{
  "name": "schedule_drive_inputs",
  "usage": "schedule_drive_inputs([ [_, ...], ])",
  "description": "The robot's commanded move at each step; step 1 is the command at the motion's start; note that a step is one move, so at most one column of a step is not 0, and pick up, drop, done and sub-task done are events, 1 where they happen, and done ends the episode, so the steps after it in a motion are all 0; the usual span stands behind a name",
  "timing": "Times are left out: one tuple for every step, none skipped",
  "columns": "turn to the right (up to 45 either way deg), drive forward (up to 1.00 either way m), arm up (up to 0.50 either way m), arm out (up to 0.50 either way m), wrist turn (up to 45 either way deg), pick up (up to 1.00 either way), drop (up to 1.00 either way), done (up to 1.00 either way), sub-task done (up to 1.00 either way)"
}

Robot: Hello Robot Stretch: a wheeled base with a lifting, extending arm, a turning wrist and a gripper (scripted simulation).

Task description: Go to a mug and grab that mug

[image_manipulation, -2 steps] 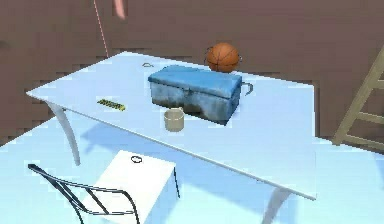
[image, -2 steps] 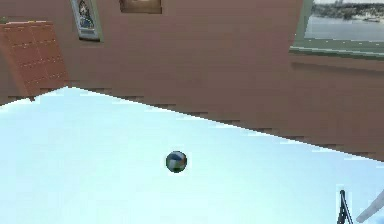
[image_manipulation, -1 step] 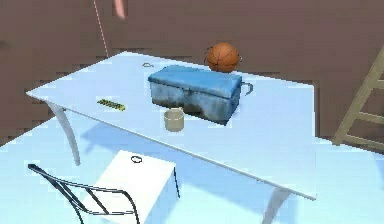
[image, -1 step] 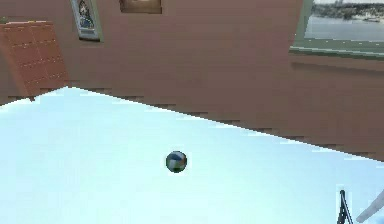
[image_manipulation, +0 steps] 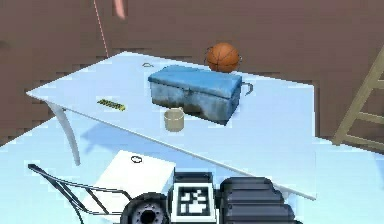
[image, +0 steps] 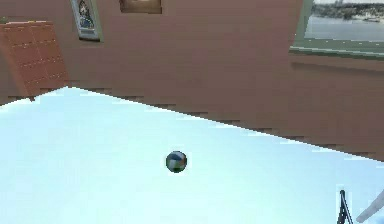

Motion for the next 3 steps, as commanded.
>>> schedule_drive_inputs([
  [0.0,0.0,0.0,0.48,0.0,0.0,0.0,0.0,0.0],
  [0.0,0.0,0.0,0.0,45.0,0.0,0.0,0.0,0.0],
  [0.0,0.0,0.0,0.0,45.0,0.0,0.0,0.0,0.0],
])
